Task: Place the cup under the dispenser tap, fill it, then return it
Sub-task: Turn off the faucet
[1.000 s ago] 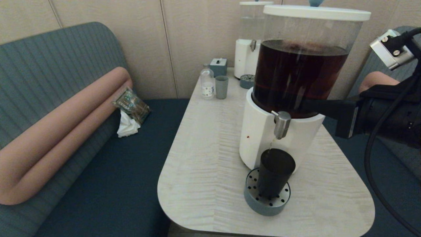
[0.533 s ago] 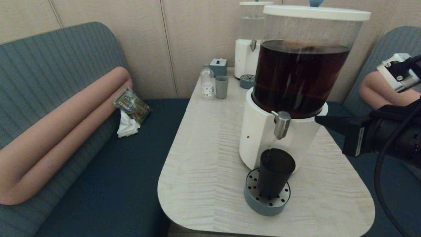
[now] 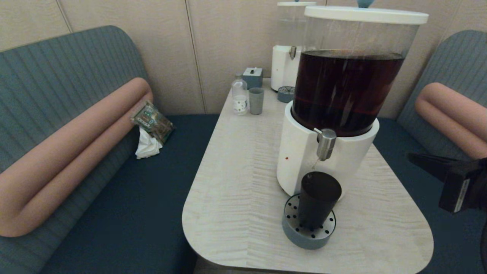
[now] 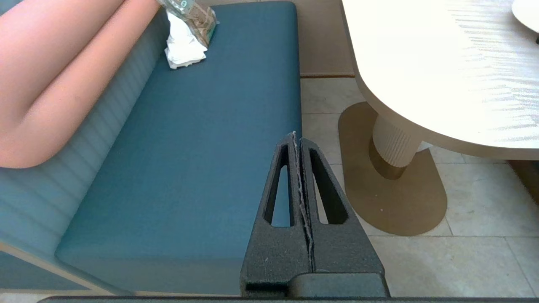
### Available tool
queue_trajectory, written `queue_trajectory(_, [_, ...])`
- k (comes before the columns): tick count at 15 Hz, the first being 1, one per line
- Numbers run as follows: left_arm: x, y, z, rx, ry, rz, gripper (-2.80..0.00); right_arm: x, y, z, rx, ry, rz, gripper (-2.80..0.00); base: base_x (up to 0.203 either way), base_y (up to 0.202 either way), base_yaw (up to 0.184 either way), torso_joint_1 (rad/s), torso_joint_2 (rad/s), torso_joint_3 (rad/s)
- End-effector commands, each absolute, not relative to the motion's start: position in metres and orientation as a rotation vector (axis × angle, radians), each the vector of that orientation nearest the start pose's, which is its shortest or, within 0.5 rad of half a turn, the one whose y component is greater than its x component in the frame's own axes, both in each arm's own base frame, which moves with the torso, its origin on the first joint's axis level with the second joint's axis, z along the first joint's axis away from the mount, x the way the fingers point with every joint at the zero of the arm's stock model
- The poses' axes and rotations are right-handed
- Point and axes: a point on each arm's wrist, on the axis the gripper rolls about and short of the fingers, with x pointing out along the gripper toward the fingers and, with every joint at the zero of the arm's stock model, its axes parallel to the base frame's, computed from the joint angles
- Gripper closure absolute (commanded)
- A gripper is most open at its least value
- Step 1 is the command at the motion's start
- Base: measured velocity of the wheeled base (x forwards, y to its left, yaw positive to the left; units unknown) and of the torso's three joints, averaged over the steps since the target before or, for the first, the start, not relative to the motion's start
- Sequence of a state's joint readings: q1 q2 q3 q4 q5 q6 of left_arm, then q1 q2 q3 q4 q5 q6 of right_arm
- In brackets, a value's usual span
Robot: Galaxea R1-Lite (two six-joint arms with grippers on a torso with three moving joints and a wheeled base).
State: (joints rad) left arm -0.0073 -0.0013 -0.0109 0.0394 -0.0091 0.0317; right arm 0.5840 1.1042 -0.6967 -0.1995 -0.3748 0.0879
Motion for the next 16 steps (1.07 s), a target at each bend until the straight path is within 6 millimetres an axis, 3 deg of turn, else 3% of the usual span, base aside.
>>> queue_trajectory(1, [-0.024, 0.0, 0.074, 0.032, 0.029, -0.017, 0.0, 0.121, 0.068, 0.24, -0.012, 0.184, 0.133, 0.0, 0.0, 0.0, 0.0, 0.0, 0.0, 0.0])
queue_trajectory(8, [-0.024, 0.0, 0.074, 0.032, 0.029, -0.017, 0.0, 0.08, 0.021, 0.22, 0.008, 0.152, -0.15, 0.0, 0.0, 0.0, 0.0, 0.0, 0.0, 0.0])
queue_trajectory(16, [-0.024, 0.0, 0.074, 0.032, 0.029, -0.017, 0.0, 0.007, -0.011, 0.202, 0.029, 0.079, -0.378, 0.0, 0.0, 0.0, 0.0, 0.0, 0.0, 0.0])
